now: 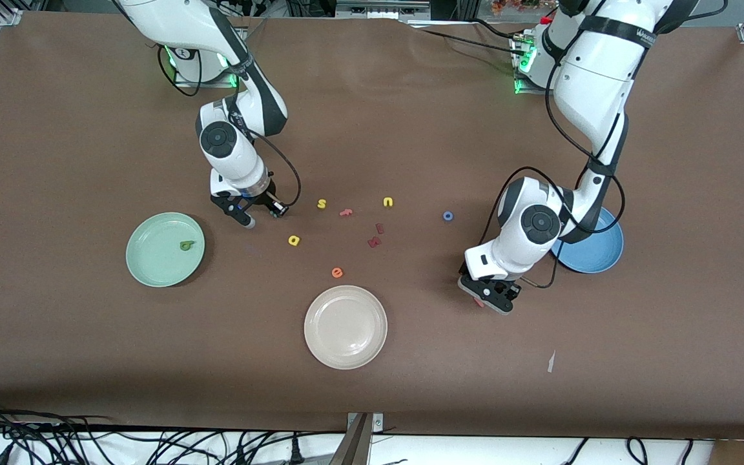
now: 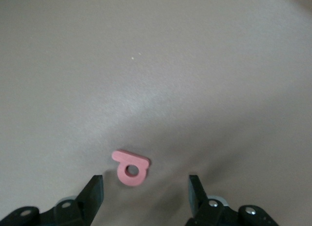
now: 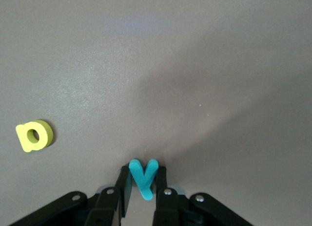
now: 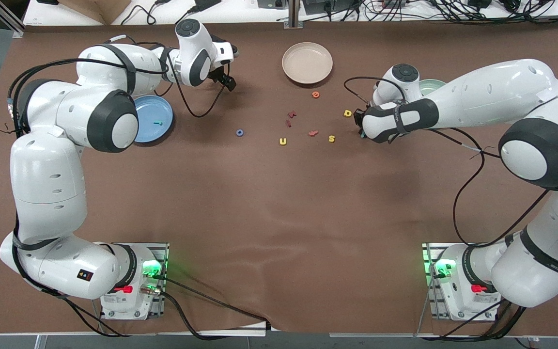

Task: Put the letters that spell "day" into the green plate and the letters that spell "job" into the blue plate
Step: 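Drop y on green plate with the right gripper while the left gripper lifts d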

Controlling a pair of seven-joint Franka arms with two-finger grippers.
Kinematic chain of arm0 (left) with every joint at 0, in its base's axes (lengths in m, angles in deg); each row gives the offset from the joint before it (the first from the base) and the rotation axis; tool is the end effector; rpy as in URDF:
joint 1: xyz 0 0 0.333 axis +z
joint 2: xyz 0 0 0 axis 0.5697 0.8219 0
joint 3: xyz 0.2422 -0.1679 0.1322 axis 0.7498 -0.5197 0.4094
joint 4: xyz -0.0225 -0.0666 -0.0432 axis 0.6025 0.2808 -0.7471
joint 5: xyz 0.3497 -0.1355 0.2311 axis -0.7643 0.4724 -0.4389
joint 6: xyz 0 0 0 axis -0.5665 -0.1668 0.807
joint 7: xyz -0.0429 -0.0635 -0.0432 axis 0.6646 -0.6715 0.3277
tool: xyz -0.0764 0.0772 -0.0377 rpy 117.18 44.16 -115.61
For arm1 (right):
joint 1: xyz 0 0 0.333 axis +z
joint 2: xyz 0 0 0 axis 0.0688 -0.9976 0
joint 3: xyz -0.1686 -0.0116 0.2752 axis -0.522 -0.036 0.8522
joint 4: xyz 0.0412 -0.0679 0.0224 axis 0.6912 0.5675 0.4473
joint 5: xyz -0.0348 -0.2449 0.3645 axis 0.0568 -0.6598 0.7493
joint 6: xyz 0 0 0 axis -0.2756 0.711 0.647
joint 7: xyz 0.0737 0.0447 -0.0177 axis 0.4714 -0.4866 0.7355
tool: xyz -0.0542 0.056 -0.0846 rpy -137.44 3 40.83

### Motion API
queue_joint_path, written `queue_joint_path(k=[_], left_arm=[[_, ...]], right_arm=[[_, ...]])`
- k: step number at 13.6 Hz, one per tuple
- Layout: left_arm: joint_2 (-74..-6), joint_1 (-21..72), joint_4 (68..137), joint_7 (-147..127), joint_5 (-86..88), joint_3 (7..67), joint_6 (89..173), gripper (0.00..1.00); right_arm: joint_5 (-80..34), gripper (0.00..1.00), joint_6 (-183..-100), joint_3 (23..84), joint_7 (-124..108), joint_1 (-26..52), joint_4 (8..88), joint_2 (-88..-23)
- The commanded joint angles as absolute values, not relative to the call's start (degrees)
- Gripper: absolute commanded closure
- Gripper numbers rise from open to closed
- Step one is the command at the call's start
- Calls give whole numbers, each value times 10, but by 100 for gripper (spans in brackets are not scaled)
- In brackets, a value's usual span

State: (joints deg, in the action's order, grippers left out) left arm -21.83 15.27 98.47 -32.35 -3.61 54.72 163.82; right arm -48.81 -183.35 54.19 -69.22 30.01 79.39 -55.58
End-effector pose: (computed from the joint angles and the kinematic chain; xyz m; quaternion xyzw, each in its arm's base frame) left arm 0.6937 -0.2469 0.1372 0.9560 -0.2785 0.0894 0.0249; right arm 0.4959 0.2680 0.1315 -0.9487 0.3139 -0.0058 0.0373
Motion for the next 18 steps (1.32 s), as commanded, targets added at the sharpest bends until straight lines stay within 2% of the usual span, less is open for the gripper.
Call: queue_joint_path(k=[1,4,5,7,11,13,15,16,18], left_arm=[[-198,142,961,-325,-23,559,1647,26],[-194,142,959,-325,-24,562,1647,31],[-194,142,959,-325,-24,563,1647,35],[-194,141,959,-325,-24,563,1647,50],[-194,141,960,-325,-24,563,1647,73],[-194,142,960,-325,-24,563,1647,79],[-204,143,960,-329,-25,563,1646,81],[-219,147,964,-331,-27,563,1643,82],[-255,159,981,-331,-29,563,1615,83]], right_arm=[[-489,100,-1793,530,-684,302,782,-541],[-518,100,-1654,474,-614,302,743,-501],[-521,100,-1624,453,-565,302,741,-489],[-523,100,-1598,402,-453,302,746,-475],[-522,100,-1603,310,-264,295,748,-487],[-521,100,-1625,281,-185,281,748,-505],[-519,96,-1658,281,-169,259,747,-529],[-518,91,-1669,282,-169,258,746,-536],[-511,0,-1664,283,-178,260,735,-540]])
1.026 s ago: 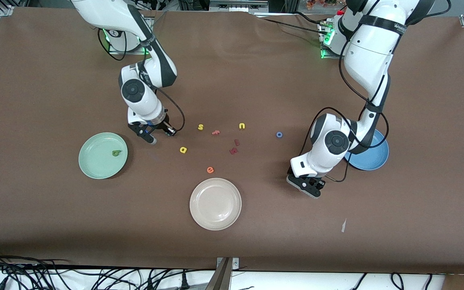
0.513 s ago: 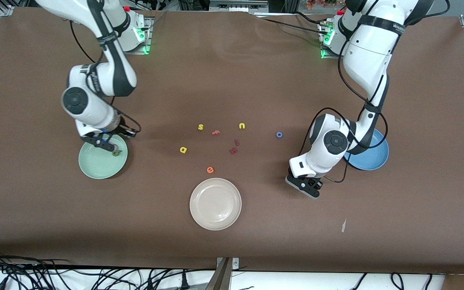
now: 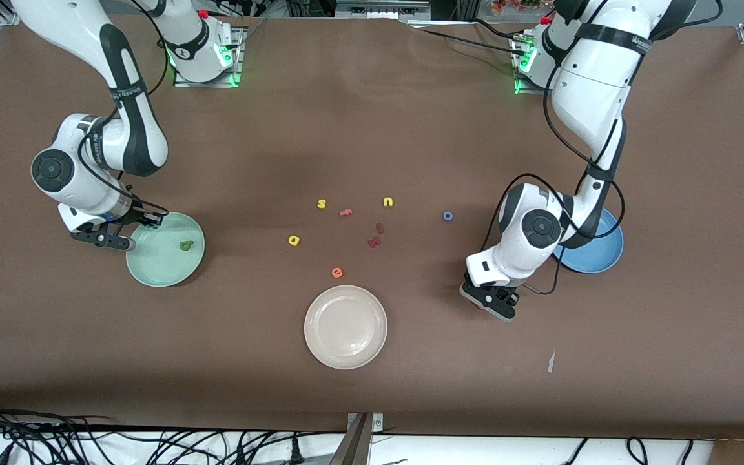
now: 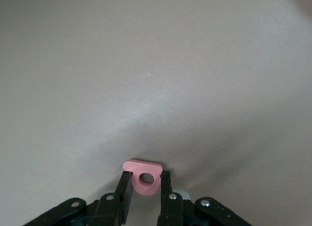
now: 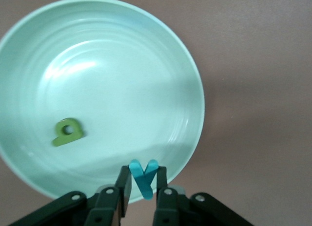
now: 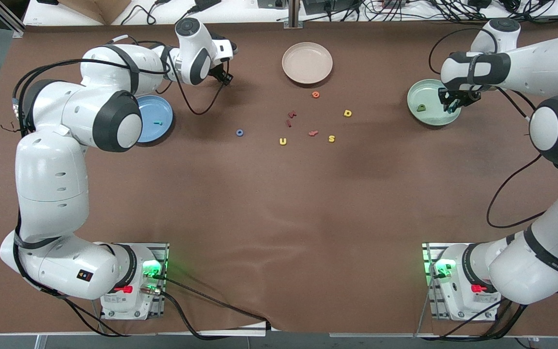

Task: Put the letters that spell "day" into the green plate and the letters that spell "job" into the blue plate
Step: 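Drop y on green plate with the right gripper while the left gripper lifts d, then place pink d on the blue plate with the left gripper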

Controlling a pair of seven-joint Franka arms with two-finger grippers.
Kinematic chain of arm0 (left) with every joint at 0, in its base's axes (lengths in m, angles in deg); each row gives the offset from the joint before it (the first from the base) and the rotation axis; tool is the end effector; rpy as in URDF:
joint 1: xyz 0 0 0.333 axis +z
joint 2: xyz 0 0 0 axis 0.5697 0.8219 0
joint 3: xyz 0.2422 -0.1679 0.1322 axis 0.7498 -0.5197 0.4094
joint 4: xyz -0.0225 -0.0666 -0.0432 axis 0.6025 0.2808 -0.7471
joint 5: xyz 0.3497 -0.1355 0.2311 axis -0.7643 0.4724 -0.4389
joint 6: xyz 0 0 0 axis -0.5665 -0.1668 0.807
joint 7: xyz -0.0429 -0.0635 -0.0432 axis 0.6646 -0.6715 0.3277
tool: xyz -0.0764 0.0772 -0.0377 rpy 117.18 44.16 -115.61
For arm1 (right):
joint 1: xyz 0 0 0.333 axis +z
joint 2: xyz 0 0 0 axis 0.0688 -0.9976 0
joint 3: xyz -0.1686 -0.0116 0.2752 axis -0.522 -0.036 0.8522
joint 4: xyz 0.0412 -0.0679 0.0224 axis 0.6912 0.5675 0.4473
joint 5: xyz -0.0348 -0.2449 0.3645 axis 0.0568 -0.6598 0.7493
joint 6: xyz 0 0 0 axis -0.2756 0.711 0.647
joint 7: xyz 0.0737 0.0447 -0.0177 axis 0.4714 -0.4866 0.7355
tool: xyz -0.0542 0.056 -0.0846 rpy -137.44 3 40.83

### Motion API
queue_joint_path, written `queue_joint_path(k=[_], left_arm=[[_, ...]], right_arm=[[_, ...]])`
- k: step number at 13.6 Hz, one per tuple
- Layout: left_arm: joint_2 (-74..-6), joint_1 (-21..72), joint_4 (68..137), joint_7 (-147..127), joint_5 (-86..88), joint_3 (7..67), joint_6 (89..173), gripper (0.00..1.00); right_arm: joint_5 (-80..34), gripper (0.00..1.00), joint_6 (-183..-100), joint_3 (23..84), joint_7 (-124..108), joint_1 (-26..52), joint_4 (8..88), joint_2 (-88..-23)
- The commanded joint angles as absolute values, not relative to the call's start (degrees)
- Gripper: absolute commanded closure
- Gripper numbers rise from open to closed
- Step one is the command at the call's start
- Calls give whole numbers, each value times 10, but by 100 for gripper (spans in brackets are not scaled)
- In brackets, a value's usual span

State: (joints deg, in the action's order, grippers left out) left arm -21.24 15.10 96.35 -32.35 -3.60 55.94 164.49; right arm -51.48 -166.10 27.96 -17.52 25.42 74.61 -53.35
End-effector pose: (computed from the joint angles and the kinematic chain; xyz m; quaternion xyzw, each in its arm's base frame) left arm 0.7096 -0.2397 0.1478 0.9557 -0.2729 0.1091 0.0177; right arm 0.5819 -0.0228 0.1895 0.9934 -0.0981 -0.0286 0.0521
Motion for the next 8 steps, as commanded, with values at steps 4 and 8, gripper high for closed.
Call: queue_joint_path(k=[4,8], left_arm=[[-362,214,1043,-347,-31,562,1473,81],[-490,282,1201,-426,-33,561,1447,75]], right_arm=[[-509,0,-1586,287,-195,264,684,-530],[-508,0,-1518,302,-306,292,629,-532]])
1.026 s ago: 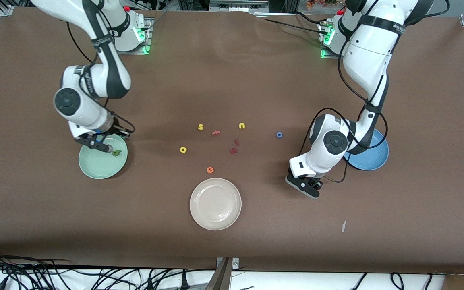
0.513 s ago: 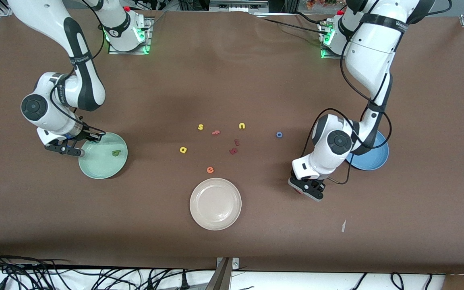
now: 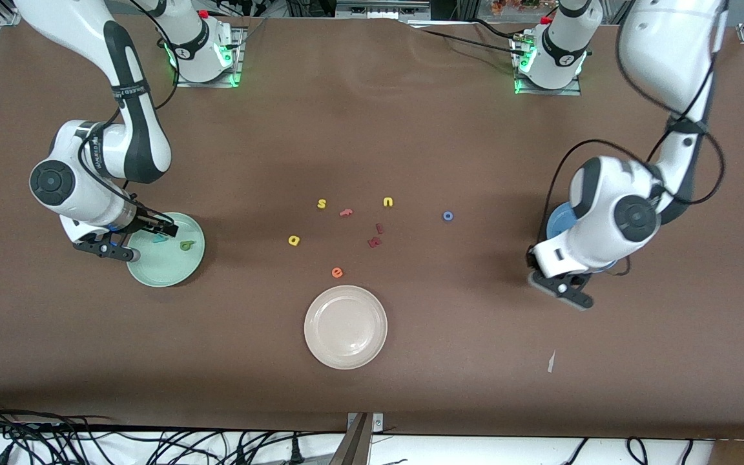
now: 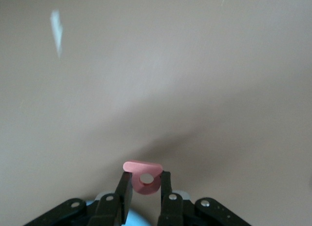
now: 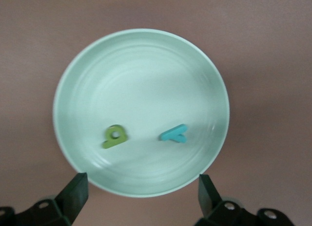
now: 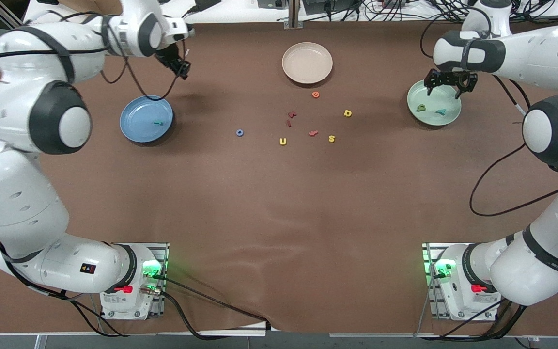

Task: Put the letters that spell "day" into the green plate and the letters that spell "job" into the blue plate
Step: 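Place pink d on the blue plate with the left gripper, then grasp yellow d with the right gripper while the left gripper reaches blue o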

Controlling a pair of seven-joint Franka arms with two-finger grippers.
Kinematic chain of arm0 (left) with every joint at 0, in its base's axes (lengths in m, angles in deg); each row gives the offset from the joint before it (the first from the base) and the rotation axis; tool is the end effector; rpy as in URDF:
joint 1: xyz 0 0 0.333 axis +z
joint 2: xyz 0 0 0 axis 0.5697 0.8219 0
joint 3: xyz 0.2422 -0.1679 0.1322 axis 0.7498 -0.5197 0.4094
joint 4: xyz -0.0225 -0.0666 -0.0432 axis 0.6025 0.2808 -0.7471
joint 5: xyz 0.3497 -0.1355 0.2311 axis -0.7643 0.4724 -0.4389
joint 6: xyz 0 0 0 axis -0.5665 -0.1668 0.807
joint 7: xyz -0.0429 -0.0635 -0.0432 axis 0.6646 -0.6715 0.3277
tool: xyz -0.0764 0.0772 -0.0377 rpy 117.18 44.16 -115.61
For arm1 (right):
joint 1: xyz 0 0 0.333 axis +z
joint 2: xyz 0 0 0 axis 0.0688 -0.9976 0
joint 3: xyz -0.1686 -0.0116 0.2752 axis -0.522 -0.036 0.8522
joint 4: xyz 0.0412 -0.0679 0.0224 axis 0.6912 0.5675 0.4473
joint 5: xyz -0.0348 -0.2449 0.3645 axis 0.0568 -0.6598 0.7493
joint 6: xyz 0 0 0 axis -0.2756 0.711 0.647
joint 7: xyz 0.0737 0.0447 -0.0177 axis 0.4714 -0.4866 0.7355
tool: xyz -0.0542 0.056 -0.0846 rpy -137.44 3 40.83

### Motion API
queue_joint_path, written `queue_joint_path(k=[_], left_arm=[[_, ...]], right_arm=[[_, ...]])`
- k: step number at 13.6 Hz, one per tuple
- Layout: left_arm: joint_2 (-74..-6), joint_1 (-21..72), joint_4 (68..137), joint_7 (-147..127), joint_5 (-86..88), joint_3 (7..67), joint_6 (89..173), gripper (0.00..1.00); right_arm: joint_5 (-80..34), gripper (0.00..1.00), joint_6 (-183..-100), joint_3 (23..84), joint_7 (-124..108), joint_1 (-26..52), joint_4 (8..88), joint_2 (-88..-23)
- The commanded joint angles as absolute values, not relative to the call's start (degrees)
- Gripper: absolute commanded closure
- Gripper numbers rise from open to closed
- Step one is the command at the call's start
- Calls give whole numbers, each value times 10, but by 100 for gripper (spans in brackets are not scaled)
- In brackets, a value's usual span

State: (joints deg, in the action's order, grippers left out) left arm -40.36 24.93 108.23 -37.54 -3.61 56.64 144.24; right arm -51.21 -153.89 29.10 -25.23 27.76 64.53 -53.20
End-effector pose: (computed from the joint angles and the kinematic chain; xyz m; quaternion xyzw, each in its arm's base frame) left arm 0.6763 -0.0999 0.2560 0.9721 -0.2337 -0.0014 0.0212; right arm 0.6248 0.0308 0.2447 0.9897 -0.1288 -0.0455 0.0417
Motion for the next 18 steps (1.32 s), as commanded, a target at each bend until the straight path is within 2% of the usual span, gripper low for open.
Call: queue_joint_path(k=[1,4,5,6,7,8,11,13,16,18], left_arm=[[-516,301,1237,-447,-33,561,1447,75],[-556,348,1306,-476,-42,564,1447,74],[-556,358,1311,-477,-59,566,1448,66],[-556,360,1313,-479,-75,574,1448,47],[-556,360,1313,-485,-81,578,1448,22],[-556,361,1312,-485,-81,578,1449,14],[-557,353,1305,-483,-77,573,1448,12],[-555,334,1294,-469,-61,538,1454,12],[-534,288,1292,-391,-19,494,1507,12],[-516,260,1292,-315,-15,474,1535,12]], right_arm=[[-502,0,-1522,314,-335,295,625,-534],[-458,0,-1525,361,-413,297,600,-548],[-453,0,-1525,368,-441,302,586,-560],[-453,0,-1525,376,-467,308,576,-569],[-453,0,-1527,382,-497,315,567,-576],[-453,0,-1531,384,-534,326,553,-587],[-453,0,-1541,384,-637,375,515,-629],[-452,0,-1573,384,-676,405,509,-655],[-444,0,-1620,390,-705,429,509,-689],[-437,0,-1623,391,-701,430,509,-698]])
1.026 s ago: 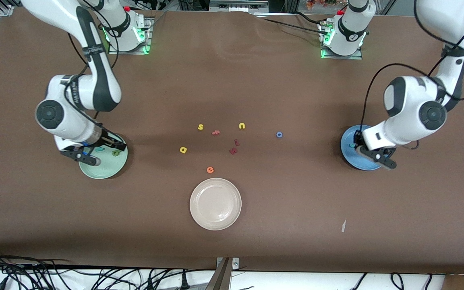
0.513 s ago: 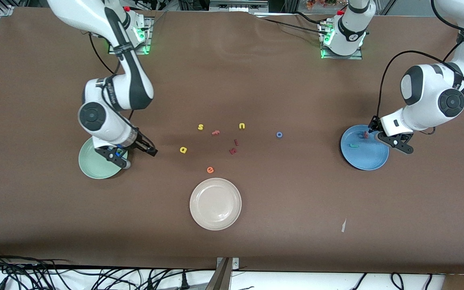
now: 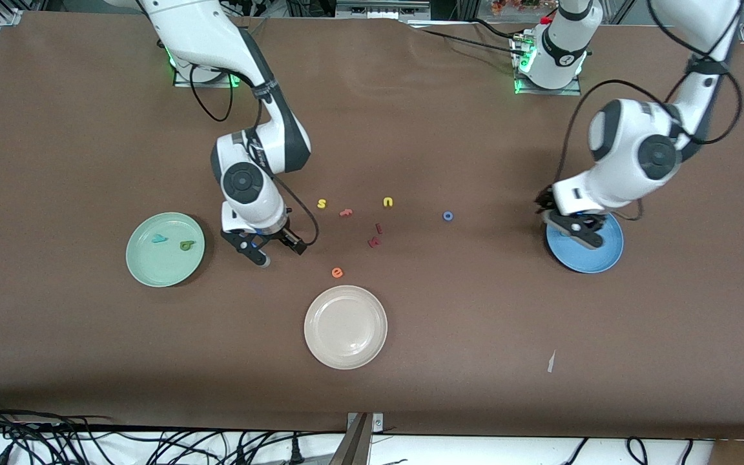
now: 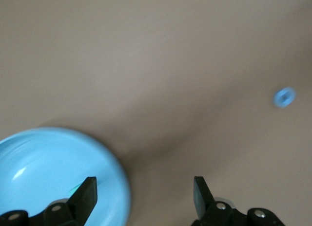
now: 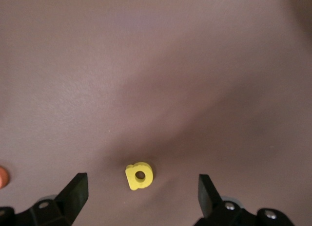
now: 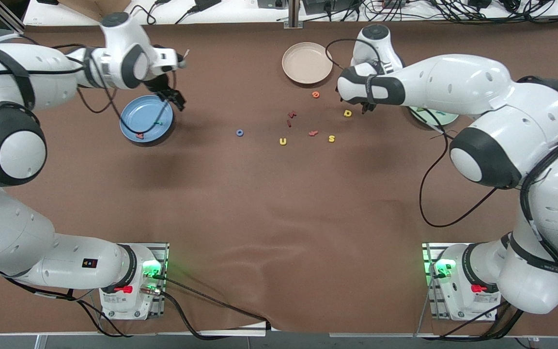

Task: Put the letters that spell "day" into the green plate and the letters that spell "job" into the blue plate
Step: 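Grasp yellow d with the right gripper while the left gripper reaches blue o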

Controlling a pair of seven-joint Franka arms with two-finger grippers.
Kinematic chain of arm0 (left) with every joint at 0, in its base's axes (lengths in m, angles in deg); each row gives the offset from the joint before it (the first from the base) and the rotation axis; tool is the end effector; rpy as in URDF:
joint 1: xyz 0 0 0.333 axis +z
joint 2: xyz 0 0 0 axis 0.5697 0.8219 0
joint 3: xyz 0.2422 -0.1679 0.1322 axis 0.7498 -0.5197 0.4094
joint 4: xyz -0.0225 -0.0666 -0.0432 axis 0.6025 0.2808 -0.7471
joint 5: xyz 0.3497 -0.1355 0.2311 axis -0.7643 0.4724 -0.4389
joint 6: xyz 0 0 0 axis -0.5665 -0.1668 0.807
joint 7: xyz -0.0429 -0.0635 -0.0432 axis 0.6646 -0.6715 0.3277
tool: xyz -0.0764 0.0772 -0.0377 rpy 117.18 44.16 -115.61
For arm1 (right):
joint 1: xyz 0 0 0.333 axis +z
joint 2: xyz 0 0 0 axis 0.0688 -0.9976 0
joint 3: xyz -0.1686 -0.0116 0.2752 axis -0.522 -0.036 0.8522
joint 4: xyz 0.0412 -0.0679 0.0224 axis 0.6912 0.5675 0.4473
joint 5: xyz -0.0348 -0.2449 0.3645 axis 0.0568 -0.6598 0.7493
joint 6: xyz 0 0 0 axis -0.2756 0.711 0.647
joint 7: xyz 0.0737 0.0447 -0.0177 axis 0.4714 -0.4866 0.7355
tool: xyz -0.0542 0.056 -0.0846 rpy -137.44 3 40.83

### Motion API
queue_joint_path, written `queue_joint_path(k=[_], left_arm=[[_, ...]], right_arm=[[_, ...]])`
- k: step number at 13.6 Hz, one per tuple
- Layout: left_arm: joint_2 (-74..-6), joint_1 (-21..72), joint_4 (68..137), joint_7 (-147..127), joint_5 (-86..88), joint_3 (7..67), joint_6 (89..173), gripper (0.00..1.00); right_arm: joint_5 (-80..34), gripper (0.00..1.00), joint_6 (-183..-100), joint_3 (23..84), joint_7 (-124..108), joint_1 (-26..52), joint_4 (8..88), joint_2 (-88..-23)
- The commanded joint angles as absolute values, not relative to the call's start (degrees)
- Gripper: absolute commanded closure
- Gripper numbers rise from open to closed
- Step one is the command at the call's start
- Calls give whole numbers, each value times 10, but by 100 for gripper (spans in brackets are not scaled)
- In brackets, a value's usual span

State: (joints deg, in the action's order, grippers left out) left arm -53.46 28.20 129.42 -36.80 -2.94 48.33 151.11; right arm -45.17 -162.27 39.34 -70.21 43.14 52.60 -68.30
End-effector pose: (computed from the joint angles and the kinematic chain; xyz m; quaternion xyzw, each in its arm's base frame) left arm 0.5674 -0.1347 0.2449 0.9647 -0.2600 -0.0116 0.0411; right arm 0.6015 0.3306 0.1646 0.9481 -0.3174 0.0022 0.0162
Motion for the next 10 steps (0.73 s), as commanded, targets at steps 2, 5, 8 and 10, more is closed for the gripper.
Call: queue_joint_path(k=[2,5,8,10], left_arm=[[-497,218,1292,-238,-13,469,1540,12],[-471,202,1293,-143,-15,429,1585,12],[-429,165,1292,-117,-14,428,1640,15],[-394,143,1290,-102,-13,428,1678,15]], right_arm=[[-437,0,-1627,391,-698,430,509,-706],[-423,1,-1654,403,-701,429,510,-716],[-420,8,-1658,403,-697,430,510,-722],[-420,18,-1659,404,-697,430,510,-723]])
